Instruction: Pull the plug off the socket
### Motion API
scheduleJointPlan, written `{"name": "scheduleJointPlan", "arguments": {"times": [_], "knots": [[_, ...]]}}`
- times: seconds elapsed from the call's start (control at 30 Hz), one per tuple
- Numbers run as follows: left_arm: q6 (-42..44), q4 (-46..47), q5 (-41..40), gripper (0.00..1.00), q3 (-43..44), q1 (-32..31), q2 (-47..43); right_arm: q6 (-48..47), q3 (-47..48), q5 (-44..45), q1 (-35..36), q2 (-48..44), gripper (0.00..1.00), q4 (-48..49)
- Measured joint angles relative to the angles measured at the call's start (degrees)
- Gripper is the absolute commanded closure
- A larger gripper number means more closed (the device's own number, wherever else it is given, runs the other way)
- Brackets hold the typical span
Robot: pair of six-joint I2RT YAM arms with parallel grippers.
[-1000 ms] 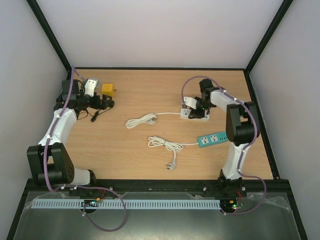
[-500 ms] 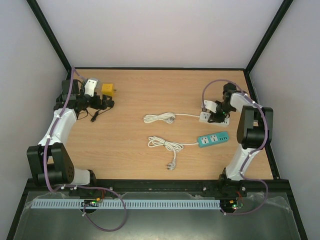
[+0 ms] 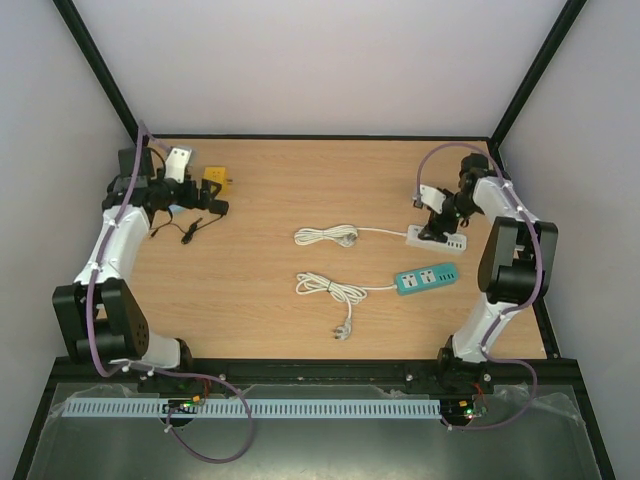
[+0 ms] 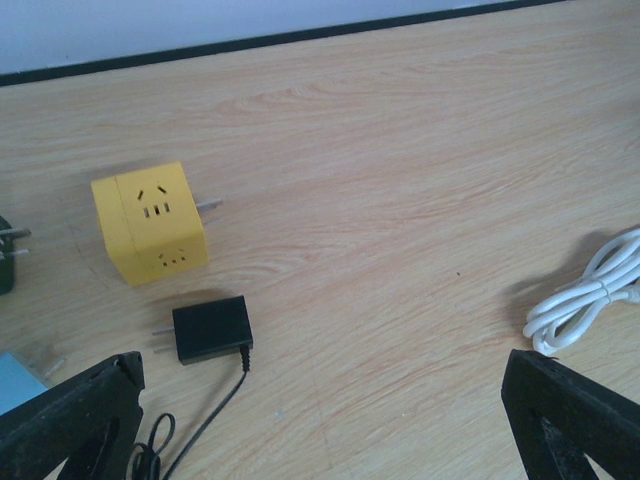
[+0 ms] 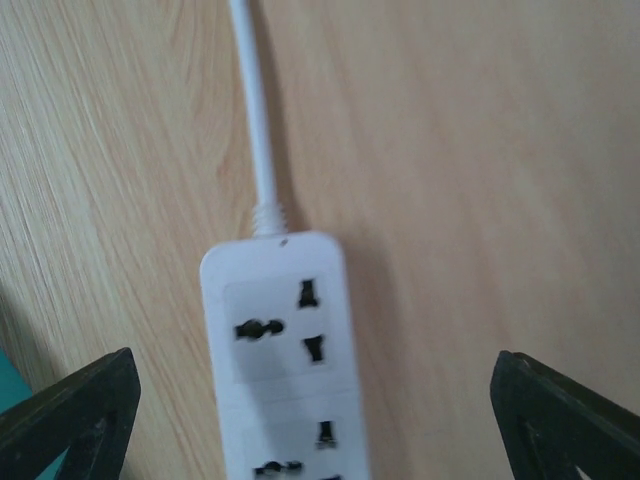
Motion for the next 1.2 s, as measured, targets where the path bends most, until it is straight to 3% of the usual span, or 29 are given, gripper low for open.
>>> {"name": "scheduleJointPlan", "arguments": {"times": [0.17, 0.33, 0.47, 0.63, 0.77, 0.9, 1.2], "knots": [[-0.3, -3.1, -0.2, 0.00, 7.9, 1.5, 3.0, 5.8, 5.8, -5.2, 0.0, -3.3, 0.02, -1.3], [-2.5, -6.2, 0.3, 0.00, 16.6, 4.9, 5.9, 18.3, 11.5, -10.3, 0.0, -5.7, 0.02, 0.0], [-3.3, -9.1, 2.8, 0.00, 22.3, 9.4, 7.6, 31.5, 11.3, -13.0, 0.0, -9.4, 0.02, 4.4], [-3.6, -10.1, 5.0, 0.00, 22.7, 16.2, 7.0, 48.5, 5.7, -16.3, -1.3, -16.7, 0.02, 13.6], [-3.4, -10.1, 4.5, 0.00, 19.3, 19.6, 4.8, 63.0, -2.3, -19.3, -5.5, -23.3, 0.02, 23.9], [-3.1, -8.9, 2.8, 0.00, 10.3, 20.5, -0.9, 72.0, -11.3, -20.6, -9.3, -28.6, 0.02, 31.7], [-2.2, -4.9, 0.2, 0.00, -6.4, 20.5, -11.7, 82.2, -29.8, -20.8, -11.0, -37.1, 0.02, 41.4]]}}
